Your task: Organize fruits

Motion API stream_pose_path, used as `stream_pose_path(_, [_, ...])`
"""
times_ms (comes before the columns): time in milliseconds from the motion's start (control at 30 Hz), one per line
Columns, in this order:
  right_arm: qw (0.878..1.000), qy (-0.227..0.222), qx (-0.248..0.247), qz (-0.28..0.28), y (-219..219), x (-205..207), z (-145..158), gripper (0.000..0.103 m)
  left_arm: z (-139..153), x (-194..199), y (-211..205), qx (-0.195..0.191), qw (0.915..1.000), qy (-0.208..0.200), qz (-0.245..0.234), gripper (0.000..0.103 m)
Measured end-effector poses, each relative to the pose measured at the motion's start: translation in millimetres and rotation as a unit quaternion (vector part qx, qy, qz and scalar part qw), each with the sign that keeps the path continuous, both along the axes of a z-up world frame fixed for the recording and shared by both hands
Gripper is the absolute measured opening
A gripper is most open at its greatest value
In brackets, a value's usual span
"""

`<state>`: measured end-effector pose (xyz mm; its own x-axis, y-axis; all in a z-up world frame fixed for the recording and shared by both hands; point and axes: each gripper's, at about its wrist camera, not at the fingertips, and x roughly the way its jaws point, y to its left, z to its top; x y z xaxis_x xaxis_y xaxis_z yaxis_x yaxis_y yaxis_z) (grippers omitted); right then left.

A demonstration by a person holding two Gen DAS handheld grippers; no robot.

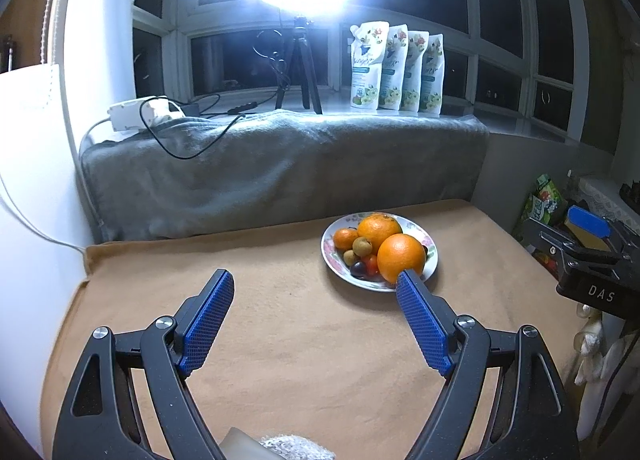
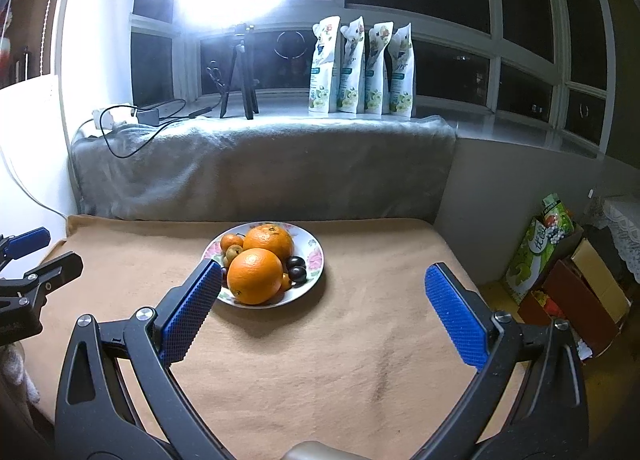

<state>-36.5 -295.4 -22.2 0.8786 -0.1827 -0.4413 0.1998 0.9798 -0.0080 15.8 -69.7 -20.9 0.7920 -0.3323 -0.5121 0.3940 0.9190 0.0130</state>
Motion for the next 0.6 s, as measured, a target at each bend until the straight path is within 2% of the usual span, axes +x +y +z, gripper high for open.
stream_pose_path(600, [1.000, 0.003, 0.000, 0.005, 4.2, 0.7, -1.1, 0.103, 1.1, -1.2, 0.0, -0.002, 1.0000, 0.001, -0.003, 0.084])
